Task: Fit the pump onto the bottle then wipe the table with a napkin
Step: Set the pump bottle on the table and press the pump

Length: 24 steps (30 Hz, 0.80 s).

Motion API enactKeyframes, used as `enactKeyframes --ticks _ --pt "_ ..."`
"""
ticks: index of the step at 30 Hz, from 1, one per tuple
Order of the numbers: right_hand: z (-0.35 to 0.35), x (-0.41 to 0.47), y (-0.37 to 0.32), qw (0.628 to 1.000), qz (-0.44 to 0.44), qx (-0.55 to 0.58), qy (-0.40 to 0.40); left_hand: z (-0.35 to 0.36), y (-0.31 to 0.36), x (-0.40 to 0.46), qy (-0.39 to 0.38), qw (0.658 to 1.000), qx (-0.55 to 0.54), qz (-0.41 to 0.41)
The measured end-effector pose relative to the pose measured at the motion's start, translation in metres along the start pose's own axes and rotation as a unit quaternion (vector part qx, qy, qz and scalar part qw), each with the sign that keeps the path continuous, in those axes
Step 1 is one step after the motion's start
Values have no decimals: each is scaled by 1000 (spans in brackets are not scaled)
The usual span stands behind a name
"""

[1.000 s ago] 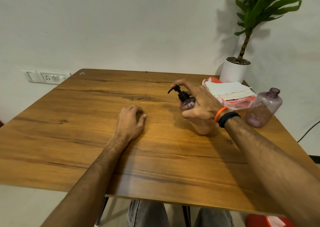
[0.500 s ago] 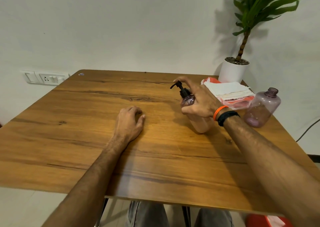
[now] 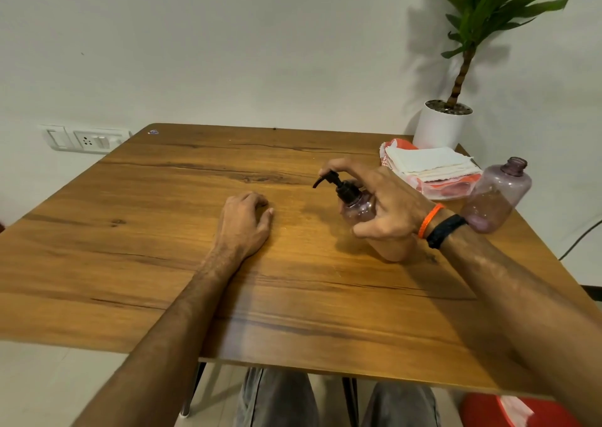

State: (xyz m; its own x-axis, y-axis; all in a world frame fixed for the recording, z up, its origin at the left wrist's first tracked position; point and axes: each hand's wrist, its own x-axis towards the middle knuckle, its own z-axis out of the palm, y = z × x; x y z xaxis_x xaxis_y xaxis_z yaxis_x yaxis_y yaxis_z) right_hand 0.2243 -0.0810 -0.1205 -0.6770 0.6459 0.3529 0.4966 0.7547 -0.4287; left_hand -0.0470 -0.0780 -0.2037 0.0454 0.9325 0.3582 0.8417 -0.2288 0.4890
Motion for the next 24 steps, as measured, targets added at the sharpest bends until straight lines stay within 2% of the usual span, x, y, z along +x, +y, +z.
enactKeyframes --ticks 13,20,24 --pt "1 0 -2 1000 18 -14 -4 -2 4 -1 3 1000 6 -5" --pt "2 -2 2 999 4 7 54 -3 3 -2 0 1000 1 -1" --pt "7 0 9 993 9 42 114 -4 3 -2 -3 1000 -1 0"
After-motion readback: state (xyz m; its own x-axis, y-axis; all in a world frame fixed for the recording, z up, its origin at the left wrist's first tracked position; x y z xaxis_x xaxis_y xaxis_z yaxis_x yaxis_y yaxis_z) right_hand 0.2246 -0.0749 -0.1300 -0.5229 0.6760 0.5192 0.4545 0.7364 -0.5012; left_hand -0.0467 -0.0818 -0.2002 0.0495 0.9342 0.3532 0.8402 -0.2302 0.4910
